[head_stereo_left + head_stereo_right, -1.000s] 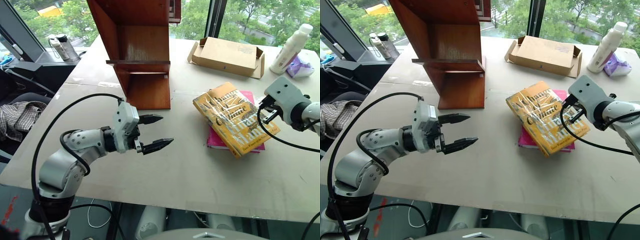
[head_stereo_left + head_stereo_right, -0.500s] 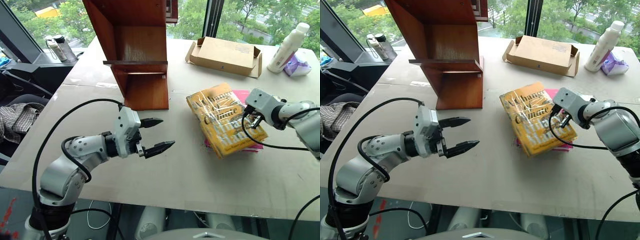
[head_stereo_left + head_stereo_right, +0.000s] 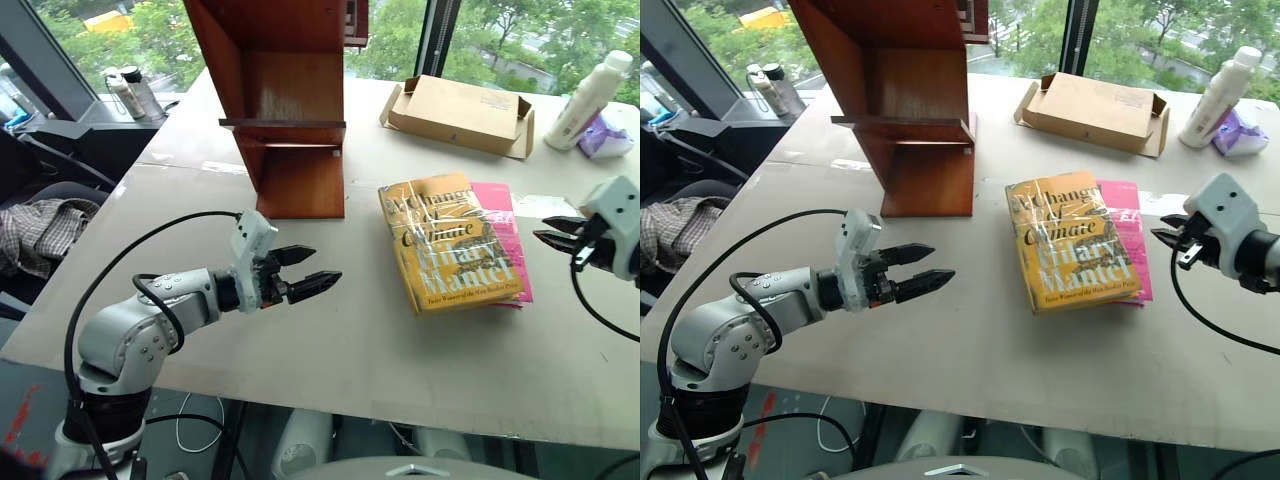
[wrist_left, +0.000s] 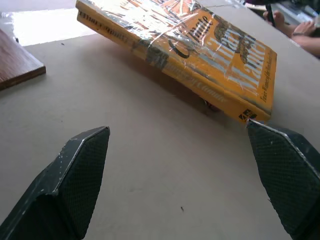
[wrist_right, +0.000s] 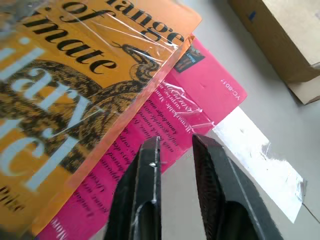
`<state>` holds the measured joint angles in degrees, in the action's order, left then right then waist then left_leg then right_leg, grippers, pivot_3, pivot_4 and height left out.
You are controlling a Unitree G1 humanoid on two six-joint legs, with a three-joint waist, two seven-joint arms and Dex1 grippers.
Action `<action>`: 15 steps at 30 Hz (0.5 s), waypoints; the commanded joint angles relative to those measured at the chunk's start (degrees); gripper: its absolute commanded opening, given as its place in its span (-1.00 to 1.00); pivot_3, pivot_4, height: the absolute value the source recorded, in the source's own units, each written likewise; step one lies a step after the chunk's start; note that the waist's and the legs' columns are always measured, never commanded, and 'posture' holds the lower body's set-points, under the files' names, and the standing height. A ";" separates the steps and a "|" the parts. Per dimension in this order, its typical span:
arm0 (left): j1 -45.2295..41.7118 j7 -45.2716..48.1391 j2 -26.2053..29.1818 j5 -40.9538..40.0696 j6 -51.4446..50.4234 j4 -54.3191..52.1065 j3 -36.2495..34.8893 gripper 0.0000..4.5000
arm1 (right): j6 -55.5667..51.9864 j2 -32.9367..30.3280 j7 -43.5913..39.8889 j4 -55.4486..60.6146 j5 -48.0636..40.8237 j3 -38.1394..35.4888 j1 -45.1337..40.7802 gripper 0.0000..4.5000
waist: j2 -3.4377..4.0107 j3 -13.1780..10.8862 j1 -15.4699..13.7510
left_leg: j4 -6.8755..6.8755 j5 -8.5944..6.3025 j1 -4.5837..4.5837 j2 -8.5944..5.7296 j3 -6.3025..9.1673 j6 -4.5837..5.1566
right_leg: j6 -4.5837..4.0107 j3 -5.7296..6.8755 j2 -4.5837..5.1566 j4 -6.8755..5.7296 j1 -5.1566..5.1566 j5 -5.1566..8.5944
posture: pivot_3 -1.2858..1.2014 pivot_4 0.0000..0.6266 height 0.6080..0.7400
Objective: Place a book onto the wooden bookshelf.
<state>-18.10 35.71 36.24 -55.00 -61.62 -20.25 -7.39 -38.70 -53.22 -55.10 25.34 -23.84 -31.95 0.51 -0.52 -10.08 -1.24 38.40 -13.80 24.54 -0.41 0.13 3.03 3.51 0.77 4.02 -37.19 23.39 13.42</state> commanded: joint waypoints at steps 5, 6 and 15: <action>-18.16 -12.90 -11.59 -13.87 -22.69 30.15 -8.88 1.00 | -0.59 11.19 -5.09 14.59 -17.82 -21.02 16.50 0.75 | -0.14 0.03 0.36 | 0.12 -0.01 -0.85 0.04 0.10 0.00 | 0.12 0.04 -0.15 -0.16 -0.79 0.10 | 0.03 -0.52 1.00; -20.23 -14.55 -13.66 -13.77 -23.72 34.37 -10.09 1.00 | -0.60 12.57 -4.47 16.32 -19.71 -22.11 18.52 0.93 | -0.17 0.05 0.44 | 0.17 0.00 -0.85 0.04 0.10 -0.01 | 0.22 0.01 -0.17 -0.18 -0.79 0.16 | 0.03 -0.52 1.00; -29.24 -16.29 -23.95 -5.85 -20.78 52.45 -10.48 1.00 | 1.04 18.14 3.17 25.18 -30.27 -27.40 30.81 0.99 | -0.36 0.06 0.59 | 0.17 -0.01 -0.85 0.01 -0.06 -0.03 | 0.05 -0.22 -0.14 -0.37 -0.63 0.09 | 0.03 -0.52 1.00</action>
<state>-45.86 17.77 12.74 -61.72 -83.99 31.66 -17.87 -39.04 -35.26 -53.58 48.60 -52.17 -57.41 31.07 -0.88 -10.02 -0.65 38.56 -13.81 23.69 -0.40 0.06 2.99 3.55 0.53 3.90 -37.55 22.77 13.51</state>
